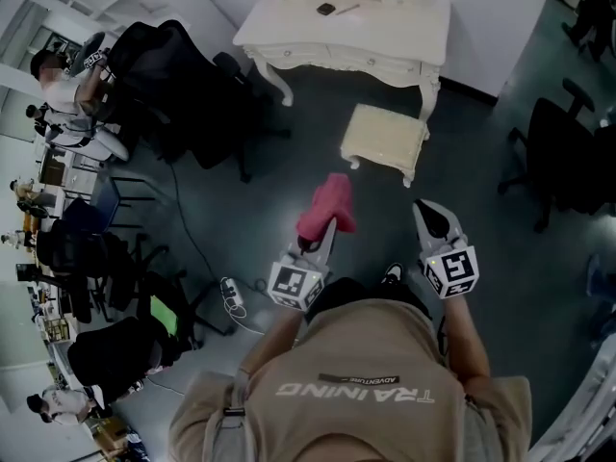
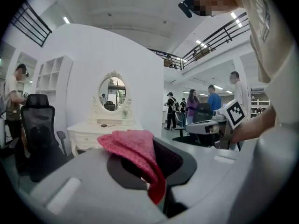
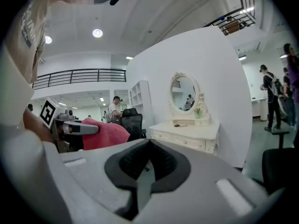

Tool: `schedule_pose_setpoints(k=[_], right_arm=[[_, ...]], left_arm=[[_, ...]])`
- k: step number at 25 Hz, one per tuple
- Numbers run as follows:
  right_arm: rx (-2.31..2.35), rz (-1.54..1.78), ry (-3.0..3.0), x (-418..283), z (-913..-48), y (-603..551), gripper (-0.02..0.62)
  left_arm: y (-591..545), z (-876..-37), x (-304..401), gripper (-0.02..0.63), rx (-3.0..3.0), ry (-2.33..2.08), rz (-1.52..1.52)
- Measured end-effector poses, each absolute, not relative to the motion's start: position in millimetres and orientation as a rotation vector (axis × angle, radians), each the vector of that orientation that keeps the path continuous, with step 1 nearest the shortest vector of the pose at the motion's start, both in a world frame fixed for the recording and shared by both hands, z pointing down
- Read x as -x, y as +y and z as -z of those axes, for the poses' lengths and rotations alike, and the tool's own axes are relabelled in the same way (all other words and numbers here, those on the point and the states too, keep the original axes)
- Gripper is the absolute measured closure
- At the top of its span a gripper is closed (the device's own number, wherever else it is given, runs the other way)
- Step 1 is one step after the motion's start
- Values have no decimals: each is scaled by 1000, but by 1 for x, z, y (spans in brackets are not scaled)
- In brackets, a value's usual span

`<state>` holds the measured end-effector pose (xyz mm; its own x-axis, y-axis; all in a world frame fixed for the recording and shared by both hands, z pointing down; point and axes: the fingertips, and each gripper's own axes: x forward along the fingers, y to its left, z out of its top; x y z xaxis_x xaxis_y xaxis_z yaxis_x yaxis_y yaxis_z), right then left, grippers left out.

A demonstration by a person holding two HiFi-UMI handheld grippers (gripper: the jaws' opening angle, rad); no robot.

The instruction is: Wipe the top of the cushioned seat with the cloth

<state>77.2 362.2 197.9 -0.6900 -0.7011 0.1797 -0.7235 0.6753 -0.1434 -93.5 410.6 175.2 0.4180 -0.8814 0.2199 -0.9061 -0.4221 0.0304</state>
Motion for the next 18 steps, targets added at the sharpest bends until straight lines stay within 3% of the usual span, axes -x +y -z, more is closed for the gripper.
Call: schedule_pose_setpoints(k=[8,18], right_arm=[[-1220,-329,-2738,-64,-208,334,594],[-1314,-252,-2661,-18,-186,284,594]], left_arm=[[373,-178,90,568,-2590,-1503,-236],[312,-182,165,568,-2624,-1459,-196]])
